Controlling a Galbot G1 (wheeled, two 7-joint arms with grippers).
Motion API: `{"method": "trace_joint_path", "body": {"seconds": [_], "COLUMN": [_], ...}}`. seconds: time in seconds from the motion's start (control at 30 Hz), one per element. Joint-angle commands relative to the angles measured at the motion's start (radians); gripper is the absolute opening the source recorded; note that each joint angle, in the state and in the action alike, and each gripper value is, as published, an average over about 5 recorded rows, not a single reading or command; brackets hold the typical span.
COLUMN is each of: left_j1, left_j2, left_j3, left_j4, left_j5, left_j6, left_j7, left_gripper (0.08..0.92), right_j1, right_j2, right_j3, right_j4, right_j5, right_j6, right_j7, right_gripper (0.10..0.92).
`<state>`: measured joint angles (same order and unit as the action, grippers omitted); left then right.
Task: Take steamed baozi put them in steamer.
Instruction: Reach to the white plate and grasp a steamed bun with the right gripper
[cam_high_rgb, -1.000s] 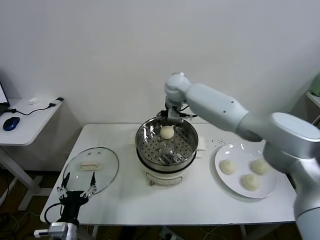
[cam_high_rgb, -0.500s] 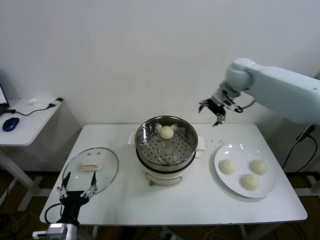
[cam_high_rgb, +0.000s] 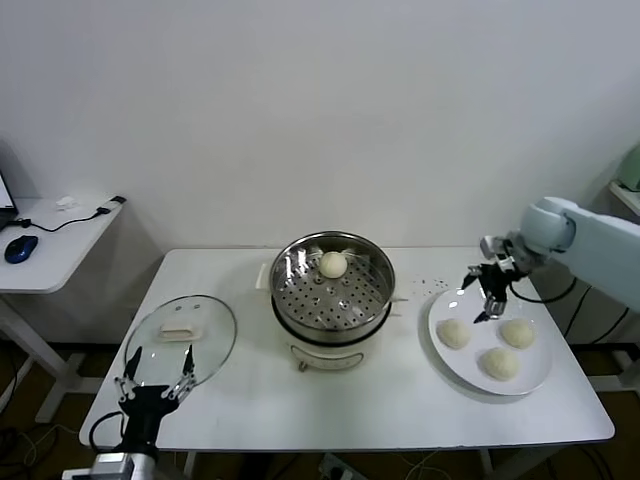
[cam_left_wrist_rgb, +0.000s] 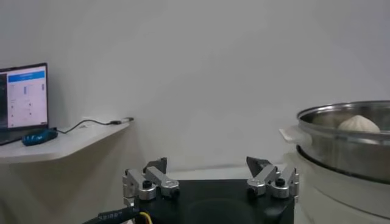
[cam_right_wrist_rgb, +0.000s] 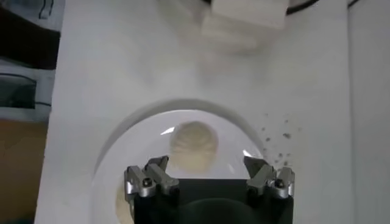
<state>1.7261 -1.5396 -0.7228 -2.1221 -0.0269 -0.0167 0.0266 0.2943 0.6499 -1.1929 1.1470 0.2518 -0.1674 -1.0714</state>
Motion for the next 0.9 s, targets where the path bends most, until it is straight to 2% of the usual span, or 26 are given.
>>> {"method": "trace_joint_path", "body": {"seconds": [0.03, 0.37, 0.7, 0.9], "left_j1": [0.008, 0.013, 0.011, 0.011], "left_j2": [0.0, 0.004, 0.005, 0.006], "left_j3": [0.0, -0.008, -0.015, -0.016], "left_j4": [-0.005, 0.013, 0.026, 0.029], "left_j5": [-0.003, 0.001, 0.001, 0.001], "left_j6": [0.002, -0.007, -0.012, -0.013], "left_j7": [0.002, 0.002, 0.002, 0.001], "left_gripper": [0.823, 0.823, 0.823, 0.823], "right_j1": [-0.258, -0.264, -0.259, -0.237], "right_j2": [0.049, 0.148, 0.188, 0.179], "right_j3": [0.209, 0.246, 0.245, 0.234], "right_j4": [-0.11, -0.215, -0.248, -0.242], "right_j5": [-0.121, -0.152, -0.158, -0.153], "right_j6": [-0.025, 0.007, 0.007, 0.004], "right_j7": [0.015, 0.011, -0.014, -0.033], "right_gripper": [0.823, 0.823, 0.82, 0.736]}}
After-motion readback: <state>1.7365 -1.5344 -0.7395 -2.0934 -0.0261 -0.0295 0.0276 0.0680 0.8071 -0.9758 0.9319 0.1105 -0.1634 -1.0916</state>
